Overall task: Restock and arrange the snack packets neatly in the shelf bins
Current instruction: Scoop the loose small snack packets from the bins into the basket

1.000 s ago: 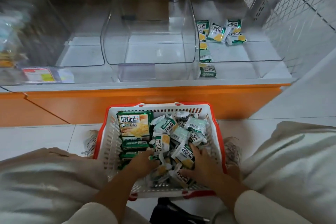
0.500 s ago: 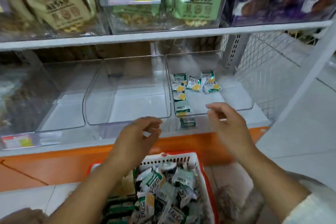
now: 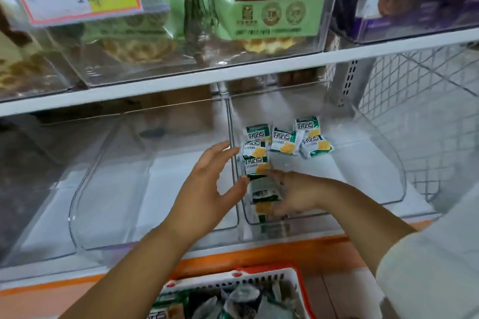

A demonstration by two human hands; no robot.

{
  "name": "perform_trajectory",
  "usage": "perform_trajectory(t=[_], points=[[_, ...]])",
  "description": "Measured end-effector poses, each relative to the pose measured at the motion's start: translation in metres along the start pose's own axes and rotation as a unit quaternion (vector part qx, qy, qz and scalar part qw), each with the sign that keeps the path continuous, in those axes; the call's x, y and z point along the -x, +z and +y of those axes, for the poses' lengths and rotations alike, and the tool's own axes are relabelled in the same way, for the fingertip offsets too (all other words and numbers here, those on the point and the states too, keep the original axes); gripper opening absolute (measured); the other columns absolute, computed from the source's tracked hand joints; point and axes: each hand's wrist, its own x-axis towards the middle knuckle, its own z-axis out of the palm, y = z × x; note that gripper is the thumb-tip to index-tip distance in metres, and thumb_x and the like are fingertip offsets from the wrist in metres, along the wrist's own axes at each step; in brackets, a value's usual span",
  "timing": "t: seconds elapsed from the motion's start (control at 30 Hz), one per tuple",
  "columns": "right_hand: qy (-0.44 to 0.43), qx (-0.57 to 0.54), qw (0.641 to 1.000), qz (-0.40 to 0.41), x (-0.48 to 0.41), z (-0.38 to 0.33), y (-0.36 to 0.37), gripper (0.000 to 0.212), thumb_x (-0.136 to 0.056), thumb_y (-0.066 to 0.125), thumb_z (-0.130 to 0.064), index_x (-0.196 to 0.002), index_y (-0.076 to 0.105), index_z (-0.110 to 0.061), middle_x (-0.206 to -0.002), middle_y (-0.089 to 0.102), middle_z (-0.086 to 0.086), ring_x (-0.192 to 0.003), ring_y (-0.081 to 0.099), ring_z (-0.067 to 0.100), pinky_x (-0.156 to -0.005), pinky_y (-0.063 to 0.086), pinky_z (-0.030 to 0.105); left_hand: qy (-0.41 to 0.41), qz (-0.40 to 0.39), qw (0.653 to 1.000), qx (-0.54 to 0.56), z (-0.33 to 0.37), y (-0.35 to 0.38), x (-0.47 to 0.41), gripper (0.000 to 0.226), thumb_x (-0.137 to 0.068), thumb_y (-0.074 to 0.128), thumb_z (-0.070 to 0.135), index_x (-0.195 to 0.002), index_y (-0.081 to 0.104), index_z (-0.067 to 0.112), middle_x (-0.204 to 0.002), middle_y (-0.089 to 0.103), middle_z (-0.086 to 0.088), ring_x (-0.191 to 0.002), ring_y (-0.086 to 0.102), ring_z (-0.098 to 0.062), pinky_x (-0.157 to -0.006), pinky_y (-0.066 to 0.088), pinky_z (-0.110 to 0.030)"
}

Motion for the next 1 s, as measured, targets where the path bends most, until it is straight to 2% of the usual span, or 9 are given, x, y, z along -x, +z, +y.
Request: perform_trajectory(t=[0.07,0.13,0.3,0.47,0.53,0.67,0.73,0.83,1.0], points=[[0.011,0.008,1.0,-0.015,-0.009,-0.003,0.004,0.107,-0.077,0.077,-0.038,-0.151,0.0,-0.044,-0.155,0.023,0.01,-0.116,0.055,0.027,-0.082,0.052,0.029,0.004,0.006,0.999,0.031,-0.002,0.003,0.002,0.066,-0.08,0.049,0.064,-0.14,0.046,0.039,-0.152,0.034,0.021,-0.134,0.041,0.0,-0.106,0.045,-0.029],[0.01,-0.003,1.0,-0.023,-0.012,-0.007,0.007,0.103,-0.08,0.075,-0.028,-0.153,0.004,-0.039,-0.151,0.029,0.009,-0.114,0.055,0.027,-0.081,0.055,0.031,0.006,0.006,0.998,0.056,-0.005,0.004,0.004,0.065,-0.08,0.048,0.066,-0.141,0.044,0.043,-0.153,0.033,0.025,-0.135,0.039,0.002,-0.107,0.044,-0.027],[-0.014,-0.164,0.986,-0.013,-0.012,-0.005,0.003,0.084,-0.073,0.082,-0.01,-0.14,0.037,-0.035,-0.125,0.056,0.004,-0.104,0.062,0.024,-0.084,0.058,0.042,-0.004,0.001,0.997,0.071,-0.01,0.006,0.004,0.07,-0.079,0.049,0.065,-0.144,0.042,0.041,-0.153,0.031,0.028,-0.134,0.039,0.007,-0.107,0.042,-0.02],[-0.005,-0.282,0.959,0.01,-0.01,-0.006,0.002,0.077,-0.072,0.083,-0.008,-0.134,0.047,-0.033,-0.114,0.059,0.007,-0.067,0.06,0.016,-0.053,0.05,0.026,-0.011,-0.005,0.996,0.092,-0.009,0.009,0.007,0.069,-0.08,0.051,0.062,-0.146,0.04,0.041,-0.153,0.028,0.03,-0.126,0.04,0.017,-0.1,0.04,-0.007],[-0.004,-0.302,0.953,-0.008,-0.011,-0.006,0.005,0.076,-0.073,0.082,-0.006,-0.136,0.048,-0.03,-0.116,0.06,0.009,-0.07,0.06,0.019,-0.052,0.048,0.026,-0.014,-0.005,0.995,0.094,-0.008,0.009,0.008,0.068,-0.081,0.052,0.06,-0.146,0.04,0.042,-0.153,0.028,0.03,-0.126,0.04,0.017,-0.101,0.041,-0.01],[-0.002,-0.345,0.938,-0.023,-0.009,-0.004,0.008,0.07,-0.071,0.08,0.002,-0.126,0.055,-0.034,-0.116,0.063,0.008,-0.1,0.063,0.031,-0.074,0.053,0.037,-0.016,0.001,0.996,0.089,-0.006,0.008,0.007,0.069,-0.08,0.051,0.061,-0.145,0.041,0.041,-0.152,0.031,0.029,-0.123,0.042,0.017,-0.101,0.044,-0.013],[0.002,-0.336,0.942,-0.028,-0.006,-0.005,0.009,0.069,-0.071,0.078,0.004,-0.121,0.056,-0.038,-0.115,0.064,0.008,-0.095,0.062,0.029,-0.065,0.049,0.034,-0.013,0.002,0.997,0.079,-0.006,0.008,0.007,0.068,-0.08,0.052,0.059,-0.144,0.042,0.04,-0.151,0.033,0.029,-0.125,0.042,0.015,-0.103,0.044,-0.019],[-0.012,-0.3,0.953,0.036,0.007,-0.001,0.002,0.07,-0.072,0.077,0.003,-0.123,0.05,-0.037,-0.111,0.065,0.005,-0.077,0.062,0.021,-0.054,0.047,0.027,-0.002,0.008,1.0,0.028,-0.005,0.003,0.003,0.058,-0.084,0.061,0.053,-0.14,0.049,0.039,-0.15,0.032,0.03,-0.136,0.033,0.007,-0.114,0.034,-0.025],[0.026,-0.267,0.938,0.22,0.051,0.04,-0.029,0.062,-0.077,0.074,-0.004,-0.12,0.046,-0.039,-0.099,0.065,0.002,-0.076,0.061,0.015,-0.054,0.045,0.018,0.089,-0.037,0.986,-0.138,0.036,-0.01,-0.049,0.058,-0.084,0.074,0.041,-0.138,0.054,0.034,-0.151,0.037,0.016,-0.138,0.029,-0.007,-0.104,0.013,-0.006]])
